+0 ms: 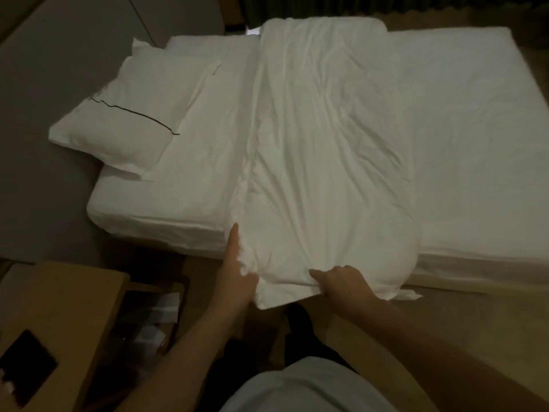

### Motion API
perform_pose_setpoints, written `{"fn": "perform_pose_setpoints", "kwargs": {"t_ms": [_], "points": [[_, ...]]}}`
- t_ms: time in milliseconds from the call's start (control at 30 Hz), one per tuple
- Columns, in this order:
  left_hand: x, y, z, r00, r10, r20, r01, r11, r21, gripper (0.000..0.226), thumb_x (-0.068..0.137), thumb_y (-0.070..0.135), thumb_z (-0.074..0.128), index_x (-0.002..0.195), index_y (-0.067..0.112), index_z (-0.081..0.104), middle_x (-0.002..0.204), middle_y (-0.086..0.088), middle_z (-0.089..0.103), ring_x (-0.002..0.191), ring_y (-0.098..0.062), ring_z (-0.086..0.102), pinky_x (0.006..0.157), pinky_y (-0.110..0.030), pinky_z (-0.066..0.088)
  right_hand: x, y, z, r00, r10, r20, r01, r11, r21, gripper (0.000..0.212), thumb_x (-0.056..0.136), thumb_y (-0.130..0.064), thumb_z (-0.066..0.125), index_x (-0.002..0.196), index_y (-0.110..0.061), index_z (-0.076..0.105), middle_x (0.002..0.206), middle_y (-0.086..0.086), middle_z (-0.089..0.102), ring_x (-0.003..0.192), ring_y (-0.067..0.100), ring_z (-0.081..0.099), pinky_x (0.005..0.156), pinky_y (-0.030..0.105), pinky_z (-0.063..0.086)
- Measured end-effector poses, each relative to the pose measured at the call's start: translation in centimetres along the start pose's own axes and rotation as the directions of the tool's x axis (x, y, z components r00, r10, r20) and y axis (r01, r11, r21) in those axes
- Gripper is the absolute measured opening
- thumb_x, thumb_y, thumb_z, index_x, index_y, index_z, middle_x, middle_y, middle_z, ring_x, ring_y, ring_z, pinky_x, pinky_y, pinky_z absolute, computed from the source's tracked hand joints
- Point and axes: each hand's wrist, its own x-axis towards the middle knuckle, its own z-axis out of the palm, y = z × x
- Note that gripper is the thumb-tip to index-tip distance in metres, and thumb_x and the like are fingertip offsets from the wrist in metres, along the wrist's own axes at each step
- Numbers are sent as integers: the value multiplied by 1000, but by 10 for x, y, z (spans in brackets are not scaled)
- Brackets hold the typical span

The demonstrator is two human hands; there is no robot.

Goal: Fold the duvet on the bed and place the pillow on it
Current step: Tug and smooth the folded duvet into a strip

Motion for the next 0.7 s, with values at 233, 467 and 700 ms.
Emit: {"fn": "perform_pose_setpoints", "kwargs": {"t_ms": [233,467,700], "points": [[-50,-90,-71,999,50,16,-49,998,-50,94,87,-13,60,151,42,18,161,15,21,143,5,28,119,-28,24,0,-72,60,999,35,36,-30,990,-136,60,33,-21,86,92,-26,74,63,-13,64,42,8,54,41,17,42],[-11,-145,-134,940,-315,131,289,939,188,106,89,11,70,155,40,-8,156,-7,36,128,-23,51,98,-41,45,4,-168,104,853,228,469,-292,954,67,44,95,-16,49,139,-19,44,133,13,52,118,33,53,99,47,46],[29,-162,-134,879,-186,439,-91,838,537,92,93,37,62,155,42,-6,166,-11,2,150,-34,17,117,-46,29,-30,-184,118,765,462,449,-601,763,240,45,93,-20,48,138,-17,43,138,10,42,122,32,45,99,46,45]]}}
